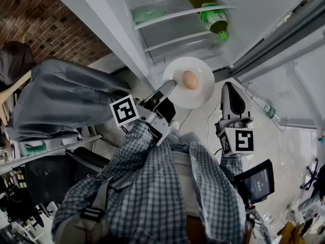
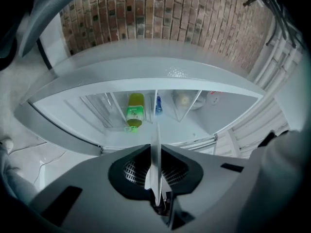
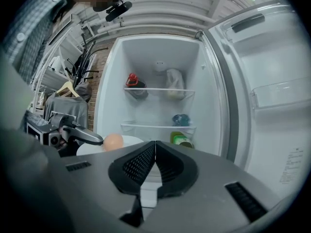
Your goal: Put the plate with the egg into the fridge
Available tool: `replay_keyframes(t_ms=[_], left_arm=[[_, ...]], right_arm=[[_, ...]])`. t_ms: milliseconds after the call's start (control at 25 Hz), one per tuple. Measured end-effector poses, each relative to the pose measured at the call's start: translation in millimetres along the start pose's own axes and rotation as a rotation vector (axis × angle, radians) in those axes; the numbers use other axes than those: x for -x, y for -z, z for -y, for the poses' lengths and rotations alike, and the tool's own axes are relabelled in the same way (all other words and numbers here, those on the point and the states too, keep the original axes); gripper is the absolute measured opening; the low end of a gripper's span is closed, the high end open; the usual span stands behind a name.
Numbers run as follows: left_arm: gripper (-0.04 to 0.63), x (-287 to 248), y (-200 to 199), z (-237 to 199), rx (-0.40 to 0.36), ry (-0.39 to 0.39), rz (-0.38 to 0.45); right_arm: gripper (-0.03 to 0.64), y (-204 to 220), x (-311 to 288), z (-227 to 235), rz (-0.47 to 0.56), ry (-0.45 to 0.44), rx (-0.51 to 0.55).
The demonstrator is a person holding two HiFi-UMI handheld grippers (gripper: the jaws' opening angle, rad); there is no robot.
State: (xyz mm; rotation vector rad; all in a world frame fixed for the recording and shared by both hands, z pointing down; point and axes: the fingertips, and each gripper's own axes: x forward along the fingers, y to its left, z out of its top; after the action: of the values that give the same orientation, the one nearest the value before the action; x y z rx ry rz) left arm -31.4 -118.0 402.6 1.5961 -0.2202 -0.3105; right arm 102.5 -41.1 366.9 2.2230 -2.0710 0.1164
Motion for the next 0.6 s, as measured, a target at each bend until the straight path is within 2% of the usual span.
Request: replay_keyframes(t_ms=[280,600], left_arm=[[0.038,-5.2,-12.2,-2.7,0.003,-0.003,0.074],[0.038,-27.2,-3.5,-3.5,0.009,-0.005,0.181]], right_arm=[[0.008,0.2,-24.6,-0.3,-0.015,-0.093,0.029],[0.008,-3.0,-41.1,25.4,-0.024,-0.209,0.074]])
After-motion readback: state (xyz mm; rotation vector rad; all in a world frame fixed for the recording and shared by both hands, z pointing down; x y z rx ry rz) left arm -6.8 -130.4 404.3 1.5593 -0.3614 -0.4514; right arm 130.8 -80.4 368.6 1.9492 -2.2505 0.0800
